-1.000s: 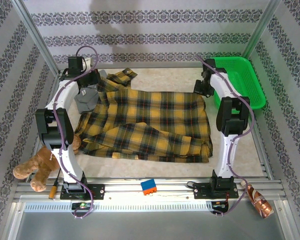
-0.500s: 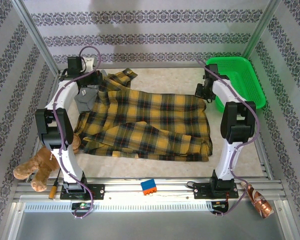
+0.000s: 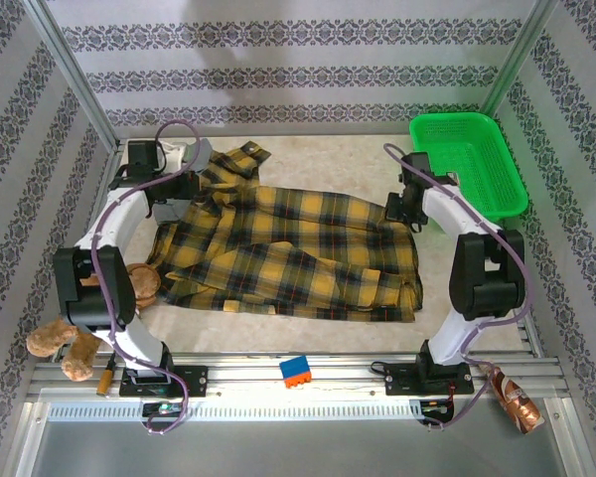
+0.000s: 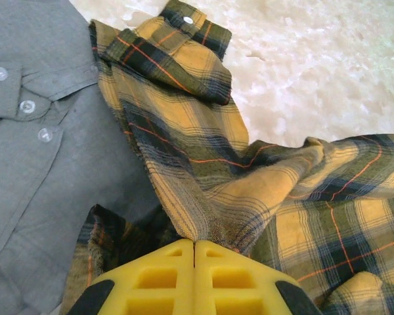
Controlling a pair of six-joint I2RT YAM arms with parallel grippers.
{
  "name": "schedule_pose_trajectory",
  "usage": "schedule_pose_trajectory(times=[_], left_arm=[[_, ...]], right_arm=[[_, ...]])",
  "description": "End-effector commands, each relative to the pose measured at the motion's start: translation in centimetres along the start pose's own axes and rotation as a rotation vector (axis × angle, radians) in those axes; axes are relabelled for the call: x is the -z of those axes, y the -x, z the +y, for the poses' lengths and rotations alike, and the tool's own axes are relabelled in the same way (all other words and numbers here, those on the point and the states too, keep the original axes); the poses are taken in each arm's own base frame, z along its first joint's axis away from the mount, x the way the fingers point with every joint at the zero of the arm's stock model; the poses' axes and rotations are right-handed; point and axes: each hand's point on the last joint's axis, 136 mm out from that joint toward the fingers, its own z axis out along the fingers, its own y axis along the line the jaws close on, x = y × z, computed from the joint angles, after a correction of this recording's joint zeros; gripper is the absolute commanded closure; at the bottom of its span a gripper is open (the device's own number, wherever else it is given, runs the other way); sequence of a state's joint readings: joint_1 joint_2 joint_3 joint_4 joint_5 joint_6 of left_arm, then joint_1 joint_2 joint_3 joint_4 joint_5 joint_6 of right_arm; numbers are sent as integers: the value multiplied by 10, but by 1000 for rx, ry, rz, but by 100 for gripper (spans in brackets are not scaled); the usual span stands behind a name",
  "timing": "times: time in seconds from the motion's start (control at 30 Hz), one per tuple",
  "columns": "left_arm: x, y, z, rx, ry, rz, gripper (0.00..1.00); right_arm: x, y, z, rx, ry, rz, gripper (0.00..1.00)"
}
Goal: Fold and stack the long sleeve shirts
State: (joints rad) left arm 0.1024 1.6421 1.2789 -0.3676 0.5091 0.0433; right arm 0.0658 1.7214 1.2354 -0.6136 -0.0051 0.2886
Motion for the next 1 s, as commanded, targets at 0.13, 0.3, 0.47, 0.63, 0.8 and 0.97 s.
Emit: schedule_pose_trajectory(times=[0.13,0.3,0.47,0.63,0.8,0.97], left_arm=[[19,-49,14,-12,106,117,95],[25,-79,27,8,197,186,96],[25,-104,32,28,219,248,95],[20,-131,32,76,214,319,95],[20,-150,30,149,209,379,66],[38,-111,41,389,211,216,31]], right_arm=[[5,-34,-19,-9,-69,13,100],[3,-54,-26,-23,-83,41,100],[-7,-76,-34,-40,-116,104,100],[-13,-91,-37,-58,-139,134,96],[-15,-104,-43,-56,-179,170,75],[10,-96,-33,-90,-126,121,49]])
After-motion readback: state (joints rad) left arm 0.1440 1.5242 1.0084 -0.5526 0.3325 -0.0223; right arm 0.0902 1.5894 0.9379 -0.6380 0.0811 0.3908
